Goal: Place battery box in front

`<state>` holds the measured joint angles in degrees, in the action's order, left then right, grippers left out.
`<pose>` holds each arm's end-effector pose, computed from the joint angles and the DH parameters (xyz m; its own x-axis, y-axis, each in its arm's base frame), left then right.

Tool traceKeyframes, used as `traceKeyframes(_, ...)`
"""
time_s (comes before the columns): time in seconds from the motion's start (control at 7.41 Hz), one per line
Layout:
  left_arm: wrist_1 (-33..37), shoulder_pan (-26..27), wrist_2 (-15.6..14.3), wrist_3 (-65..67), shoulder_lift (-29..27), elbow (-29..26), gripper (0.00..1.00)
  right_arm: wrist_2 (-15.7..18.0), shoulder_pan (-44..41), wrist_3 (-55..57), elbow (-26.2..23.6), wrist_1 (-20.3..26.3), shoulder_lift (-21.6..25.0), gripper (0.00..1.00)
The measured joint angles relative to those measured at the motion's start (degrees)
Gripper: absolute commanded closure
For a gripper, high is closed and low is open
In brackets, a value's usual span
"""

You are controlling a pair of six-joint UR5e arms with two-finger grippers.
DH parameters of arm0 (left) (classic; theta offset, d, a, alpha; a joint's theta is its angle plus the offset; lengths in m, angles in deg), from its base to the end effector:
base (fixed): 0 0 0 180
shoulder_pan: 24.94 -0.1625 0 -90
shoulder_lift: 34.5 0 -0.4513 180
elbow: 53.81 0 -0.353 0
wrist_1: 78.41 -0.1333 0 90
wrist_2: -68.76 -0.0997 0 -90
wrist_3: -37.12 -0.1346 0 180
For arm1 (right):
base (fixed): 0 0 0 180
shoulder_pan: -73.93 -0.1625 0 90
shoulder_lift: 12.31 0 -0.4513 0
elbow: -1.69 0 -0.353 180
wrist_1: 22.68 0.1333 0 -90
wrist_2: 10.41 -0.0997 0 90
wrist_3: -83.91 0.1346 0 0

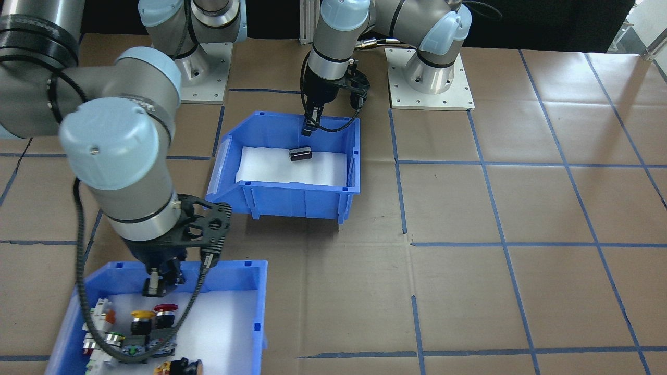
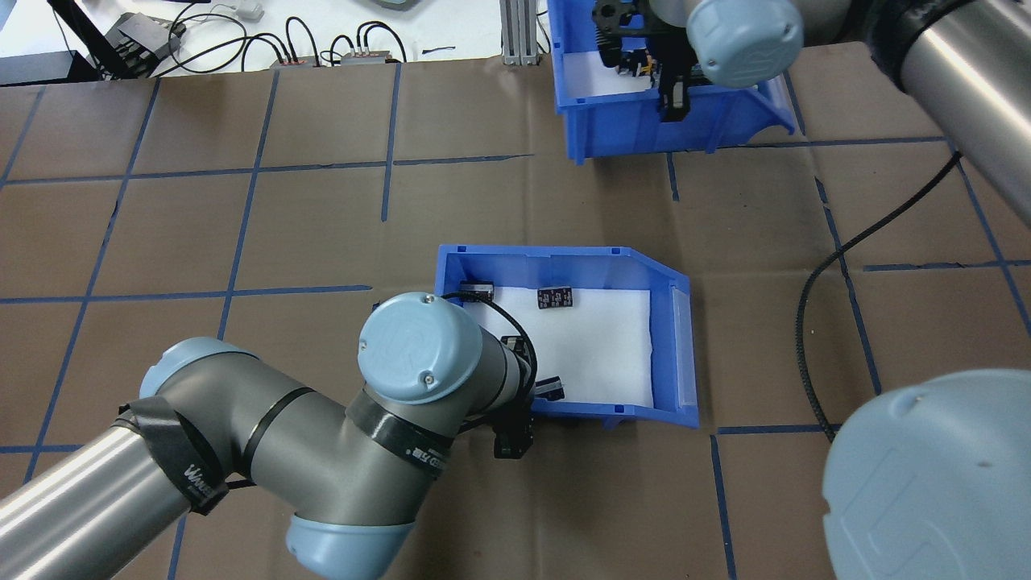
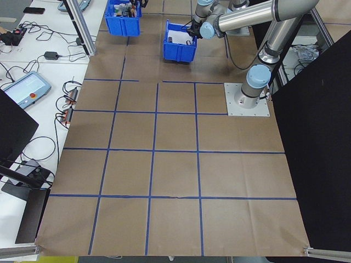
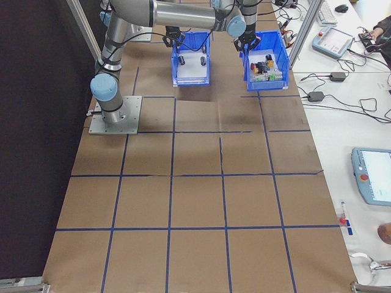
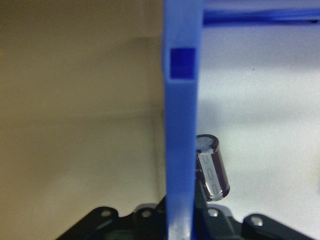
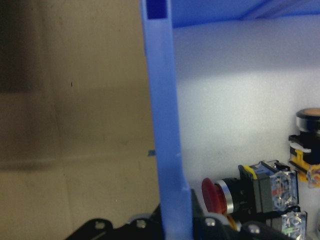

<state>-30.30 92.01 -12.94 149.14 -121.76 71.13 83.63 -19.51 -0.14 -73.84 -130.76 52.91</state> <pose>-0.3164 -0.2854 0.3107 -0.0876 -0.9909 0.1027 -0.9750 0.1064 0.1950 0.1628 -0.6448 0.3895 -0.0441 -0.9889 0.1417 -0.9971 0.0524 0.0554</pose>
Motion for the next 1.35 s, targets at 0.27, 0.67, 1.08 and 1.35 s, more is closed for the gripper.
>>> traceKeyframes(0.27,7.8,-7.1,-0.5,-9.6,5.4,0.1,1.00,-0.3,7.2,-7.3,-5.0,0.1,4.7,1.00)
traceKeyframes(0.67,12.1,-19.2,-0.5,-22.2,8.0,-0.5,1.00,-1.4,15.4,-16.9,-16.1,-0.3,13.0,1.00)
traceKeyframes(1.08,11.2,-25.1,-0.1,-27.2,2.0,-5.5,1.00,-2.0,22.5,-27.4,-29.5,-2.5,23.5,1.00)
traceKeyframes(1.35,10.1,-24.9,0.8,-24.8,-5.4,-12.1,1.00,-2.0,24.7,-30.7,-33.2,-4.4,26.9,1.00)
